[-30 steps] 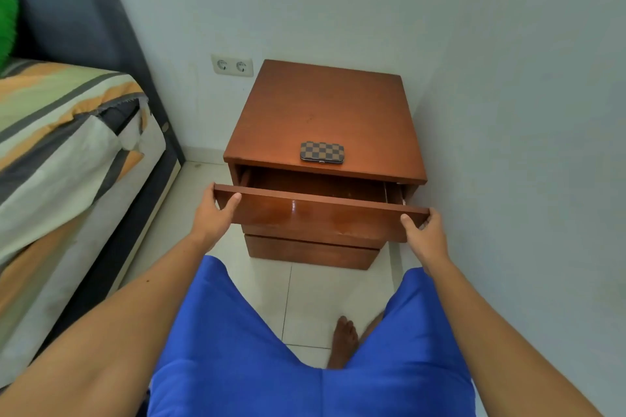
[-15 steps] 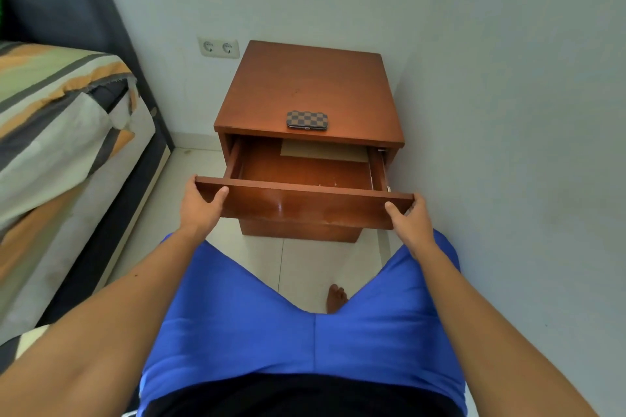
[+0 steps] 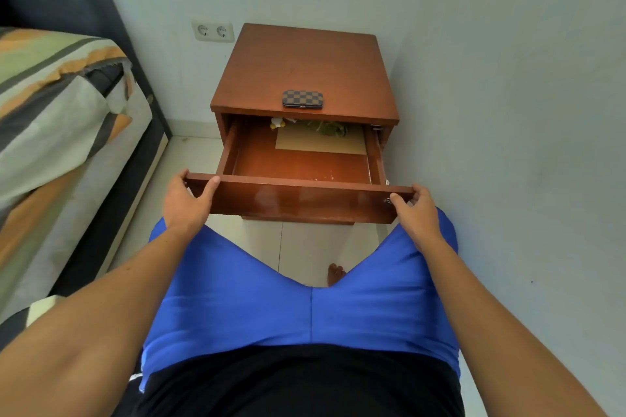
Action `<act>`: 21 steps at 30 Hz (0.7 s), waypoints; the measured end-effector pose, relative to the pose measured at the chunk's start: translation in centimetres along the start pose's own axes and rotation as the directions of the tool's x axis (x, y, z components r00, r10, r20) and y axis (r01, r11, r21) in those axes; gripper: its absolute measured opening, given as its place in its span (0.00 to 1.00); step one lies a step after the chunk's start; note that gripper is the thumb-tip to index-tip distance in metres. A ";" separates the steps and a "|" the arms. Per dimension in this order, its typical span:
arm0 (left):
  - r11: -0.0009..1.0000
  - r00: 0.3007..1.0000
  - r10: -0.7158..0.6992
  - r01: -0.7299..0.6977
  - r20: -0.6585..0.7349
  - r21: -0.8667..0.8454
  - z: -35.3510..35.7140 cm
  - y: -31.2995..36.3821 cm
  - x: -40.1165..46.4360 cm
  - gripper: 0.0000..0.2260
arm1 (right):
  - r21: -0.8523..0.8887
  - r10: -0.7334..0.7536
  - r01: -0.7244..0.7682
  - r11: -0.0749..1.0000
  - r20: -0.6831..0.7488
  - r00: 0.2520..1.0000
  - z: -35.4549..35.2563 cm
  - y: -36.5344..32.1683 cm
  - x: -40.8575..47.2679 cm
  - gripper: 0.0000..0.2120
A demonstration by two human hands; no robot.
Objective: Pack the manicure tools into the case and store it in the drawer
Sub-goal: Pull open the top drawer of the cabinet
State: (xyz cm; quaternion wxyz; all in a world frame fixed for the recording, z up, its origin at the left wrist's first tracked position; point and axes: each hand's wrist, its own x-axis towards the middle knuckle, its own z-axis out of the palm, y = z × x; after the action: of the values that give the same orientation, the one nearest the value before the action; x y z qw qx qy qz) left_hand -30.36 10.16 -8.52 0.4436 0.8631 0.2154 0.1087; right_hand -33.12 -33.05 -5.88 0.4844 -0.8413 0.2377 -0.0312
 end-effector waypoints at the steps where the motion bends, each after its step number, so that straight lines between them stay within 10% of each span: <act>1: 1.000 1.000 0.008 -0.008 -0.008 0.018 0.0 0.3 0.2 0.37 | -0.016 -0.011 0.010 1.000 -0.010 1.000 0.0 -0.3 0.2 0.33; 21: 0.802 0.834 0.463 -0.538 0.299 0.260 7.8 14.0 13.1 0.27 | -0.265 -0.365 0.420 0.868 0.232 0.902 7.8 -14.0 11.5 0.32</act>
State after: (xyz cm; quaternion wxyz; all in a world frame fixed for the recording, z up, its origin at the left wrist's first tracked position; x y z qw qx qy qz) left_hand -12.02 3.53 -1.73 0.2671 0.9580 -0.0570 0.0879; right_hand -15.52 -25.91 -0.50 0.3494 -0.9366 0.0197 -0.0179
